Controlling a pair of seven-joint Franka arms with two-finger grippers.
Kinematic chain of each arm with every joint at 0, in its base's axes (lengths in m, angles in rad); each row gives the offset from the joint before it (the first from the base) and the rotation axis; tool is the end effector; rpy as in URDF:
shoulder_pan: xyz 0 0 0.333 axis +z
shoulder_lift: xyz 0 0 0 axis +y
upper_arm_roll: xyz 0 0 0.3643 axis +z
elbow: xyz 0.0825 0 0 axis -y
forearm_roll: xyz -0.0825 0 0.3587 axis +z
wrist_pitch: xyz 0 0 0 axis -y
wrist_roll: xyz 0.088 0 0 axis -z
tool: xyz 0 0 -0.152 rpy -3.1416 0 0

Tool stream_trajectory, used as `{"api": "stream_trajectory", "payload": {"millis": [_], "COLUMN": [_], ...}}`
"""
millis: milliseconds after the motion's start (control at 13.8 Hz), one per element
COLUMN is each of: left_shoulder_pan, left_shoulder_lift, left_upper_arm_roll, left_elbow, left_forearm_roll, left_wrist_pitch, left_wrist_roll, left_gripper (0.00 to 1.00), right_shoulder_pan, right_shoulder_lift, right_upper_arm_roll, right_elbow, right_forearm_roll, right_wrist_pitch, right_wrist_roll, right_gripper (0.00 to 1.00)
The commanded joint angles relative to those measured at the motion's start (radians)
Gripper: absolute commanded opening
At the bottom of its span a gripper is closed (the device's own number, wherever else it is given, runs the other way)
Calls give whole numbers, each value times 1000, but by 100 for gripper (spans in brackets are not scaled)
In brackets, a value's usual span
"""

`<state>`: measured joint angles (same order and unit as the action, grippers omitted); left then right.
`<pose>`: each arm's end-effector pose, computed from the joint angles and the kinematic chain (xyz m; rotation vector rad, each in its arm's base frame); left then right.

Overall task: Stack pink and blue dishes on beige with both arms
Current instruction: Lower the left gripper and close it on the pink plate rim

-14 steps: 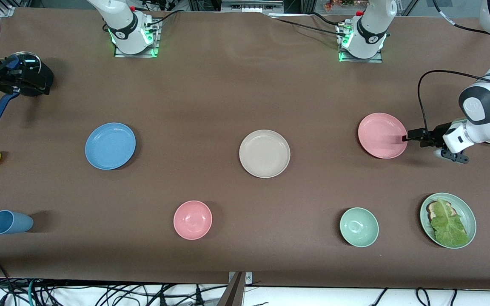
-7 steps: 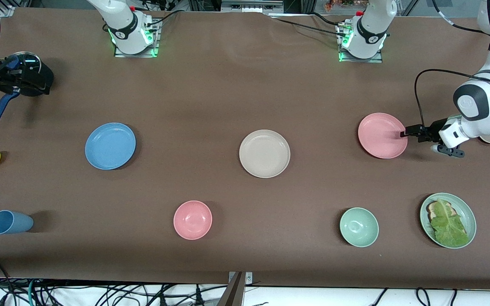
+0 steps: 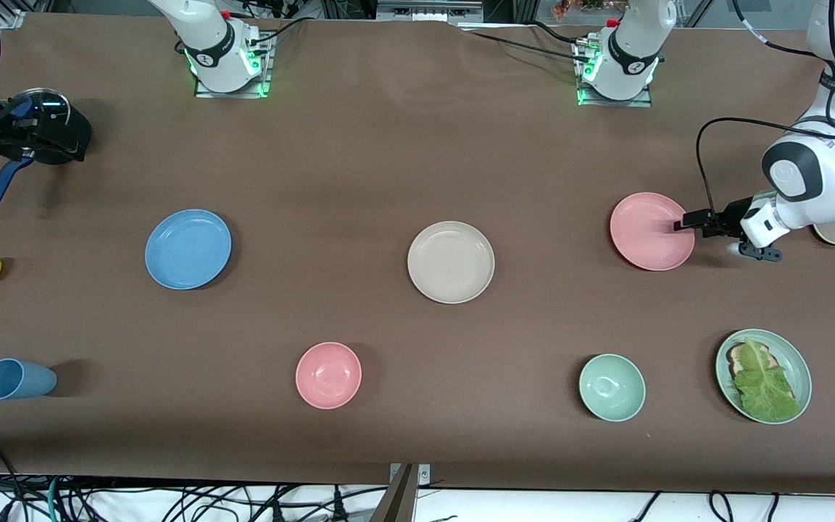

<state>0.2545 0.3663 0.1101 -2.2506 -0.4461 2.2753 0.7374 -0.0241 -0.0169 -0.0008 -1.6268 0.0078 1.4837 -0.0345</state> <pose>0.4716 0.1544 0.2048 2.7532 -0.0345 -0.2076 0.5060 -0.0114 0.6052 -3.1238 -0.0153 0.1969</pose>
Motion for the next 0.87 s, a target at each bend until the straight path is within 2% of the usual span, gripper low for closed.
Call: {"api": "stream_trajectory", "payload": {"millis": [0,218,291,582,655,800], "left_shoulder_pan": [3,3,2,0,0,0], "left_shoulder_lift": [-29,-32,-32,-30,-30,-30], "left_upper_arm_roll": [2,8,8,9,10,10], "left_elbow": [-47,-72,-72,-70,-70,-69], "left_forearm_roll": [-52,-58,-69,-69,-69,-69], "left_wrist_pitch": [18,42,47,46,46,43], "left_wrist_roll": [37,39,39,51,51,51], "left_gripper": [100,99,95,18,3,0], "right_shoulder_pan": [-2,-3,-4,-4,-2,-4], "right_shoulder_lift": [8,8,8,8,6,6], "right_upper_arm_roll": [4,2,1,2,2,2], "right_elbow": [8,8,8,8,8,8], "right_forearm_roll": [15,17,17,15,15,15], "right_wrist_pitch": [-6,-13,-13,-14,-14,-14], "right_wrist_roll": [13,7,4,12,13,13], "right_gripper": [100,100,100,100,100,100]}}
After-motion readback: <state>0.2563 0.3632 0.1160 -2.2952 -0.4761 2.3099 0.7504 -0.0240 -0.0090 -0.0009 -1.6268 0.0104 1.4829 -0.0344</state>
